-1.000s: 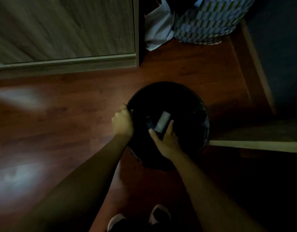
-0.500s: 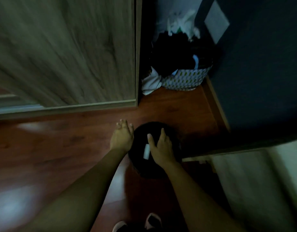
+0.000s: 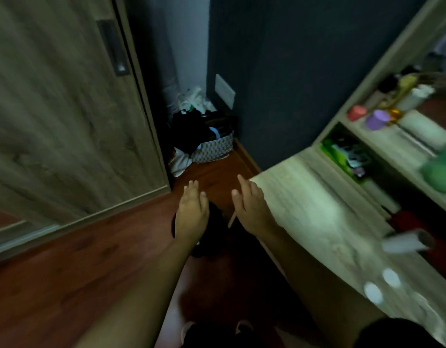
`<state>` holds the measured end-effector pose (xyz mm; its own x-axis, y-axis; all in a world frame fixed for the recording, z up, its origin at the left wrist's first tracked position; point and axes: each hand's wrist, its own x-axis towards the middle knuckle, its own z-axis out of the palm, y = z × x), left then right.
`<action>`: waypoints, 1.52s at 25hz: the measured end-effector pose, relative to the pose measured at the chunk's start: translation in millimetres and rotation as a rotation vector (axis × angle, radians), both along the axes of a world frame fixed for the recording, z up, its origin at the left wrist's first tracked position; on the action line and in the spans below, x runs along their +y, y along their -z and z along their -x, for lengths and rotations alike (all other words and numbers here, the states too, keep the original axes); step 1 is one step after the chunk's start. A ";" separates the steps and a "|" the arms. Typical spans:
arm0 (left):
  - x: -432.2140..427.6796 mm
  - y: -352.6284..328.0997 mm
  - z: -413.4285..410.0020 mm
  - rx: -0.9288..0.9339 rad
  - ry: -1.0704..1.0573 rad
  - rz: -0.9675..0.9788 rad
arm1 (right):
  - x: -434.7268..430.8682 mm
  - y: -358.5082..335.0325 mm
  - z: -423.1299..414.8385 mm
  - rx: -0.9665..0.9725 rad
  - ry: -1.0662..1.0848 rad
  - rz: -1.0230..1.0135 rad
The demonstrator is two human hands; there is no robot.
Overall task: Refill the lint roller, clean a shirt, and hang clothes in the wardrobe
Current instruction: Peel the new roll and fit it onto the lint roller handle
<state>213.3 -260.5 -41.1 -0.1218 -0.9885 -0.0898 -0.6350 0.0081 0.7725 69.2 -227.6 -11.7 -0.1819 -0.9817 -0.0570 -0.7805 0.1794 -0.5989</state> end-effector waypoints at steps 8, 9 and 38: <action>130.4 -30.8 124.3 0.121 0.271 0.040 | 168.3 -45.6 107.0 0.144 0.221 0.057; 147.5 -31.6 140.9 0.118 0.293 0.043 | 186.7 -45.8 124.1 0.168 0.237 0.057; 273.6 16.2 295.7 -0.562 0.853 -0.074 | 204.5 3.9 366.4 0.538 -0.223 -0.159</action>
